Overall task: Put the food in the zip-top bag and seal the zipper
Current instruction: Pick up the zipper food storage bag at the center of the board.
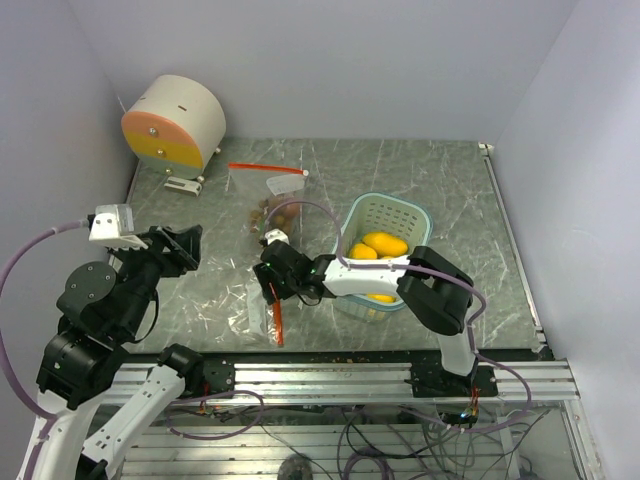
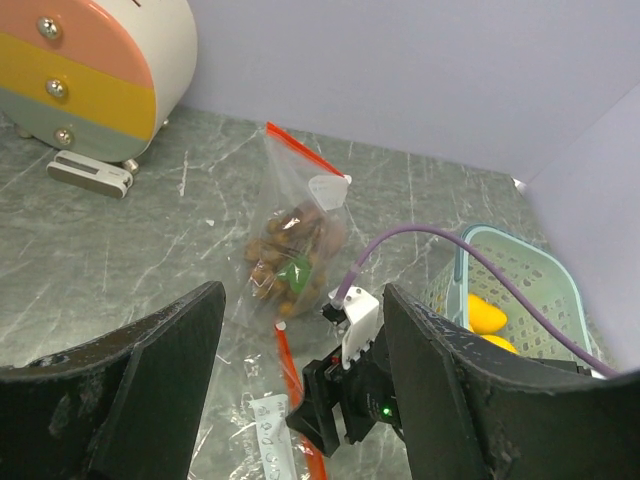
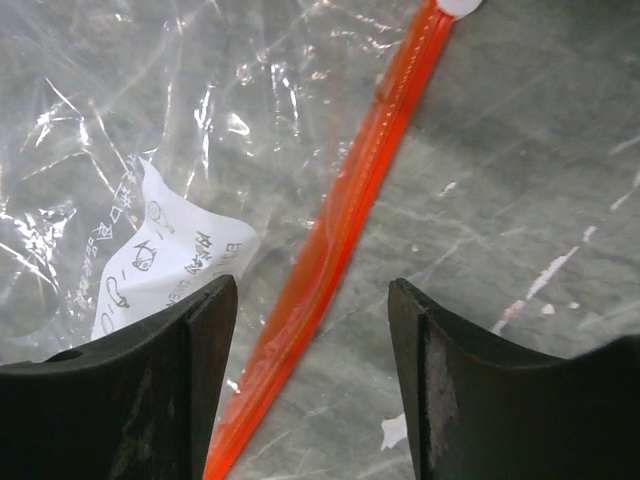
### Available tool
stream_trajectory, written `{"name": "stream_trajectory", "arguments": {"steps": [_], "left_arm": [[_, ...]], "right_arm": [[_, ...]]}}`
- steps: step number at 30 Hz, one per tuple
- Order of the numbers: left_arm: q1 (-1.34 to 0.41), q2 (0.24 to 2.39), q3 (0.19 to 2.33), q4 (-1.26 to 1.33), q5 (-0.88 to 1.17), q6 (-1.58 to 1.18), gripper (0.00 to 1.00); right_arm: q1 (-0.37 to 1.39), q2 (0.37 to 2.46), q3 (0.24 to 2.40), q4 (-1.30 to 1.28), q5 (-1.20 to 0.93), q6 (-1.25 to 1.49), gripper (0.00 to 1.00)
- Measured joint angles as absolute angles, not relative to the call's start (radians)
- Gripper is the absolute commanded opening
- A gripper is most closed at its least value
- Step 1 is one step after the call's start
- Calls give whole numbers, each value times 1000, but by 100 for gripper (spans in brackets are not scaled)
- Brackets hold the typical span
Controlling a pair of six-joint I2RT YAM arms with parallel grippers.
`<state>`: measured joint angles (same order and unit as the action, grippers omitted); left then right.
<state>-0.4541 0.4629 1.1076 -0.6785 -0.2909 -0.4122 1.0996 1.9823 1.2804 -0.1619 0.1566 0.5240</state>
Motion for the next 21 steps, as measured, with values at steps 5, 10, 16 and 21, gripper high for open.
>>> {"name": "stream_trajectory", "arguments": {"steps": [5,10,16,21], "left_arm": [[-454,463,1098,-683,-291,-412,75],[-454,456,1096,-687,-291,-413,74],[-454,446,1095,-690,-292,-413,72],[-454,447,1095,-697,-281,-419,68]], "right_arm": [[1101,1994,1266,-123,122,536,46],[1101,1994,1248,-93,111,542,15],[1101,1993,1230,-74,112,539,0],[1102,1930,1187,-88,156,501,0]]}}
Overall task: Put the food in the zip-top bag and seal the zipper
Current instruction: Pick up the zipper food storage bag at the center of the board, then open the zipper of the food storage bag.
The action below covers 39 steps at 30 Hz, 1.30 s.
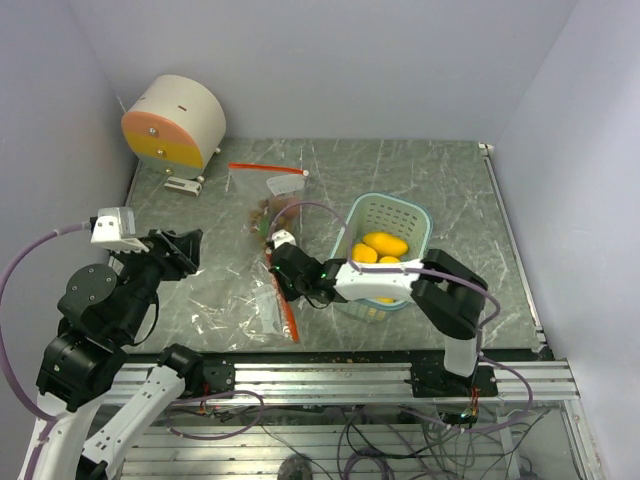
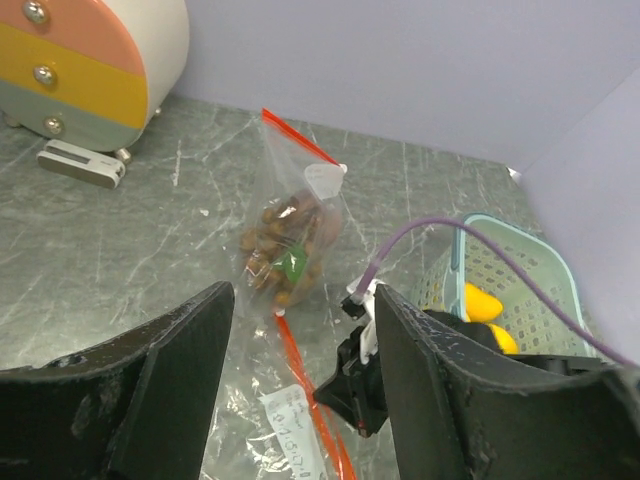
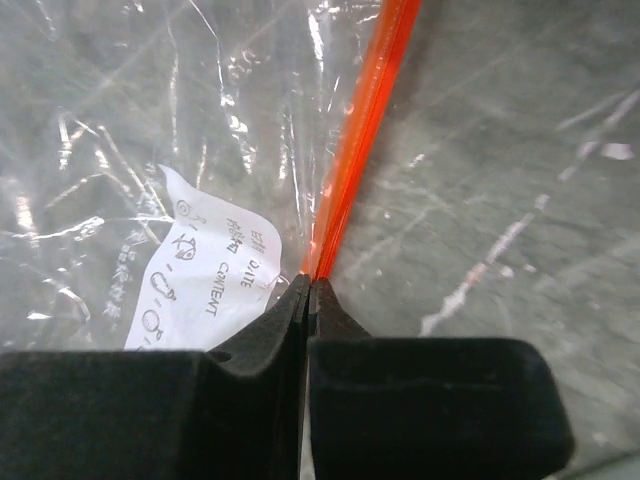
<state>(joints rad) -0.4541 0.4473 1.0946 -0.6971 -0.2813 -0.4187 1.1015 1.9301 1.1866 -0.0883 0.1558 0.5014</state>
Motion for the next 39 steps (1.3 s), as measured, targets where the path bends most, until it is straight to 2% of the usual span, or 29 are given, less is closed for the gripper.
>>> {"name": "stream_trajectory", "arguments": {"steps": [13,25,39], "left_arm": [[-454,532,1067,-685,-26,-556,56],[-454,603,809,-511,233,-805,60],[-454,693,724,-332,277,-906,58]], "right_arm": [[1116,1426,1034,-33,272,347,0],[1147,1296,945,0,282,247,0],[1204,1277,946,38,277,191,0]]}}
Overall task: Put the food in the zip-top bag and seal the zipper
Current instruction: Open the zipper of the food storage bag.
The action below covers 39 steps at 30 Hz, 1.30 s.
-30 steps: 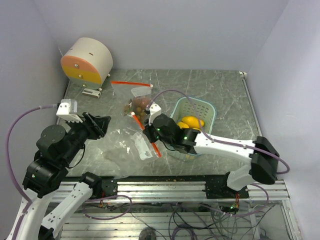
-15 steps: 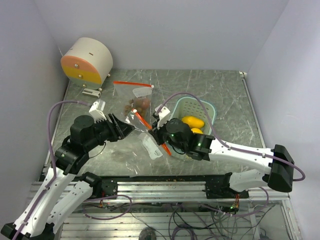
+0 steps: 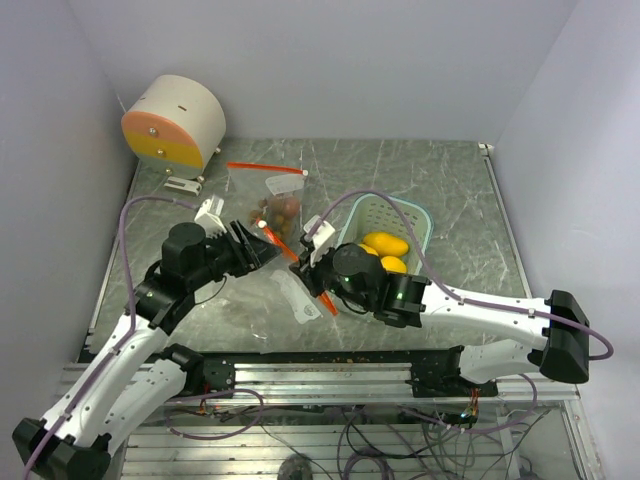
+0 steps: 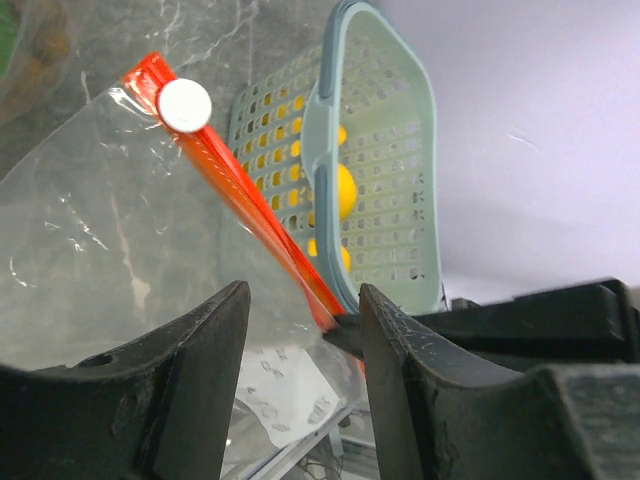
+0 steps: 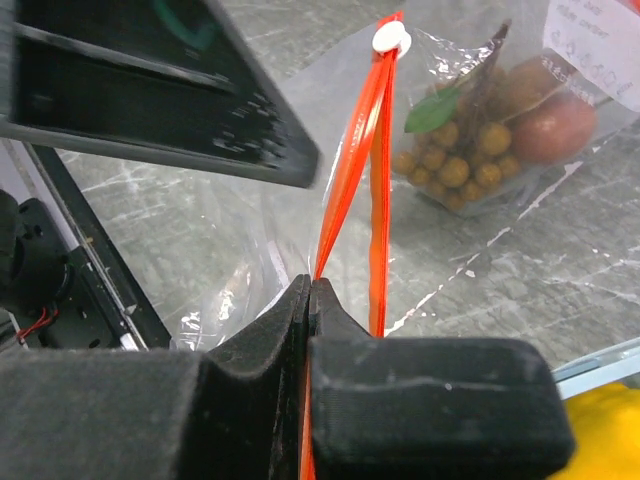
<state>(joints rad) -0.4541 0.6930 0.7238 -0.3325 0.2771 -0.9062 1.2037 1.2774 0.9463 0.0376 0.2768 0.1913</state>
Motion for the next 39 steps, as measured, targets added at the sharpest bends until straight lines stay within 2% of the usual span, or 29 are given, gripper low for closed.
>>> {"name": "stream_trajectory", "arguments": {"steps": [19,21,24,28,30,37,39], "left_arm": [[-454,775,657,-230,301,-898,56],[-454,779,657,-229,303,-894,48],[-454,781,657,-228,308,-886,30],[-454,788,657,-224,326,-871,21],[-454,795,657,-218,333,-870,9],[-454,809,657,-213,344,-852,7],[-454,806,657,-217,341,-844,7]], "right_arm": [[1295,1348,1016,44,286,128,0],[1298,1352,1017,43,293,125,0],[1298,1355,1017,40,308,119,0],[1298,1363,1019,39,319,115,0],[1298,1369,1021,40,320,113,0],[1298,1379,1029,39,322,102,1],[1298,1383,1038,31,326,97,20]]}}
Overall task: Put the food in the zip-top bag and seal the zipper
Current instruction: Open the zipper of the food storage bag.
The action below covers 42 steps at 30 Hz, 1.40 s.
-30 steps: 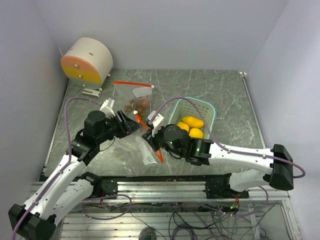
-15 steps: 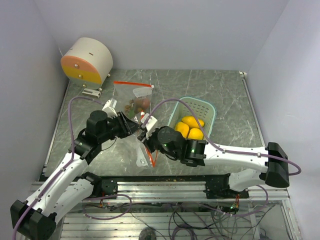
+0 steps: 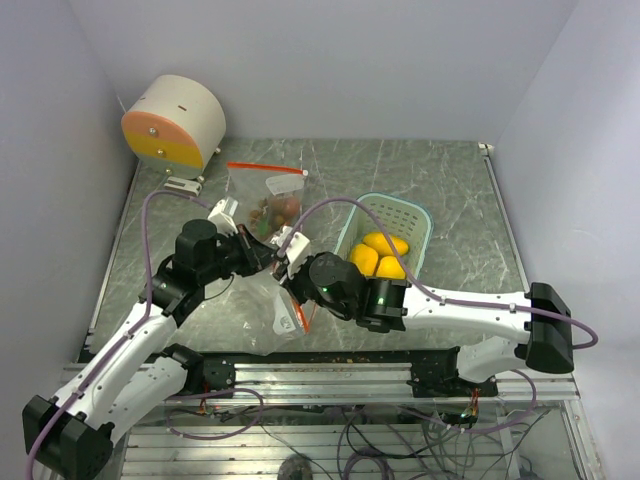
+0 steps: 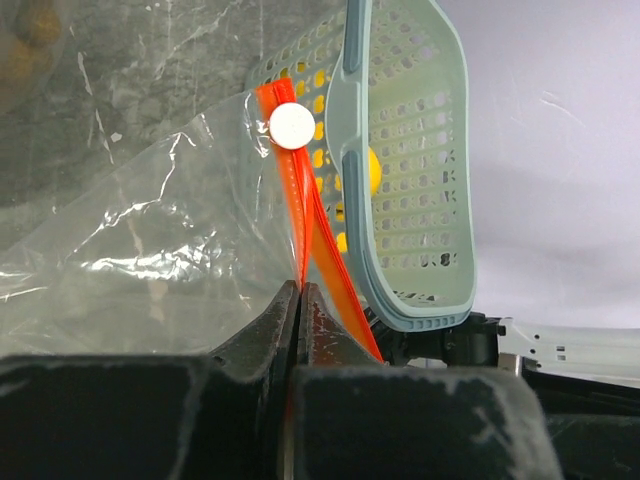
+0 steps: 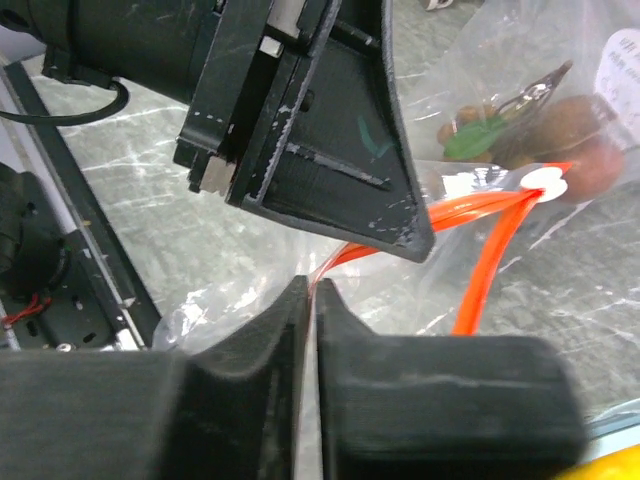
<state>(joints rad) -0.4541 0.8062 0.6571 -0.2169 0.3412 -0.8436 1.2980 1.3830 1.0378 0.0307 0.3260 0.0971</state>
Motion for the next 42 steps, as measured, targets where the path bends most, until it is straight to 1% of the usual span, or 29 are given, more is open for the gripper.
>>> {"name": "stream_trajectory", "arguments": {"steps": [1,3,5,7,8,10,14,18,23,28,32,35,36,39,40,42], "left_arm": [[-454,804,658,-222,336,-839,7],[-455,796,659,-239,324,-827,7],[-455,780,659,-261,310,-818,7],[-455,761,659,-278,298,-811,7],[-455,752,659,-283,294,-810,7],[-455,737,659,-286,290,-807,7],[-455,719,659,-290,290,-807,7],[-455,704,659,-298,284,-802,7],[-455,698,662,-312,272,-797,7],[-455,698,676,-327,264,-792,7],[-455,701,686,-327,264,-792,7],[-455,710,702,-326,265,-793,7],[-455,713,708,-327,266,-792,7],[-455,713,729,-333,266,-791,7],[-455,711,740,-341,265,-788,7],[-455,705,770,-378,257,-772,7]], "right_arm": [[1298,1385,1043,27,332,96,28],[1300,1385,1049,22,356,96,47],[1300,1375,1049,16,387,97,63],[1300,1352,1045,7,416,103,72],[1300,1331,1041,4,432,107,74],[1300,1281,1034,1,467,119,75],[1289,1231,1047,-14,526,168,74],[1269,1291,1098,-66,545,216,74],[1256,1359,1106,-128,505,270,72],[1254,1378,1106,-151,452,302,71],[1253,1388,1110,-150,419,320,68],[1253,1428,1127,-149,411,334,58],[1253,1441,1132,-150,413,337,51],[1253,1477,1135,-165,455,357,24],[1253,1484,1135,-175,479,367,18],[1253,1488,1135,-201,536,387,15]]}}
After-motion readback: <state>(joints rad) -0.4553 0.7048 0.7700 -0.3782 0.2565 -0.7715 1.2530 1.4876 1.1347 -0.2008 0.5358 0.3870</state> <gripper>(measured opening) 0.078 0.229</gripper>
